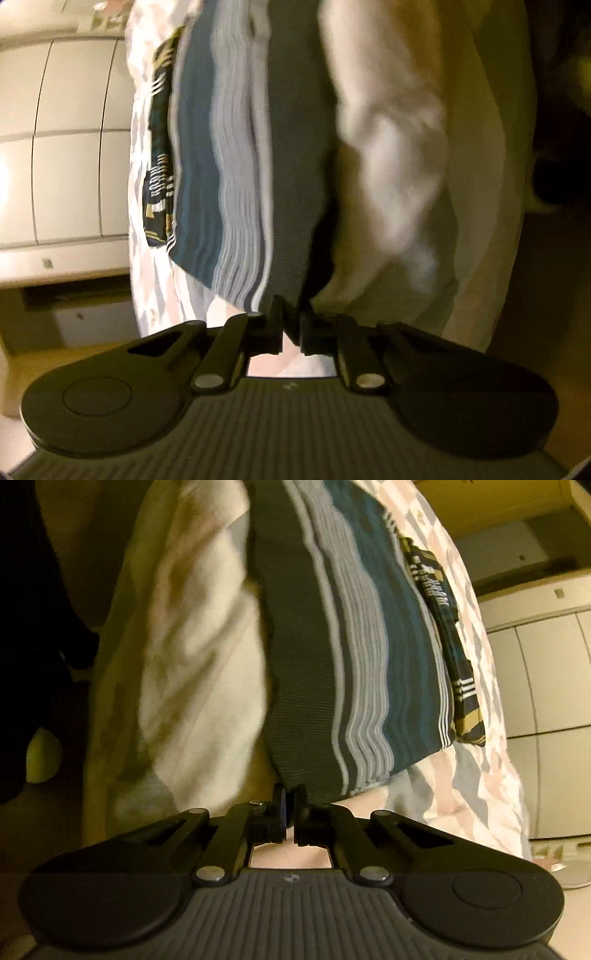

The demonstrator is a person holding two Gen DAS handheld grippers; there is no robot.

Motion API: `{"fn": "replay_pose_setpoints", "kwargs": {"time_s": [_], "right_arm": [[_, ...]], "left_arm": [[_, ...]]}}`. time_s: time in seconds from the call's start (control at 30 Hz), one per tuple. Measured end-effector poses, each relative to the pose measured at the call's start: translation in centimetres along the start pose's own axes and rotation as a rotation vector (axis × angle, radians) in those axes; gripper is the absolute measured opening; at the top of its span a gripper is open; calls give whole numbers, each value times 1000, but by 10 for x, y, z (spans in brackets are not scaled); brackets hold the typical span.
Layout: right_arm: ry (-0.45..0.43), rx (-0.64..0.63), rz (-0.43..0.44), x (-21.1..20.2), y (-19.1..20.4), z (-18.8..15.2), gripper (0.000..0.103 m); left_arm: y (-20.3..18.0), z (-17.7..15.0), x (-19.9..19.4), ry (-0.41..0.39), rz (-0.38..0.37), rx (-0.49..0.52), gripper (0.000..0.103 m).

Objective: Fold clothes

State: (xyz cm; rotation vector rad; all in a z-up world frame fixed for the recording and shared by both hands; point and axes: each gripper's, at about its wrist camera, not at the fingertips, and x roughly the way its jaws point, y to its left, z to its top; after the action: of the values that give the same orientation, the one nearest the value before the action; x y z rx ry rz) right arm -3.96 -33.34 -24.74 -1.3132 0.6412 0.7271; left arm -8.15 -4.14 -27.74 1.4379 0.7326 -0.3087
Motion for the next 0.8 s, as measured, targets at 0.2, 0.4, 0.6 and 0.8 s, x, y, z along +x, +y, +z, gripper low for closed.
{"fn": "replay_pose_setpoints", "kwargs": {"time_s": [0.2, 0.4, 0.6, 0.8], "right_arm": [[-24, 344, 46, -17, -109, 16, 0], [21, 591, 44, 38, -211, 41, 0], [145, 794, 168, 145, -276, 36, 0], [172, 1211, 277, 175, -281, -4, 44]], "left_arm": [[127, -3, 6, -54, -147, -401, 7], [242, -3, 78, -49, -274, -735, 7], [276, -18, 198, 82, -449, -992, 7], [276, -60, 242, 154, -634, -1355, 15]]}}
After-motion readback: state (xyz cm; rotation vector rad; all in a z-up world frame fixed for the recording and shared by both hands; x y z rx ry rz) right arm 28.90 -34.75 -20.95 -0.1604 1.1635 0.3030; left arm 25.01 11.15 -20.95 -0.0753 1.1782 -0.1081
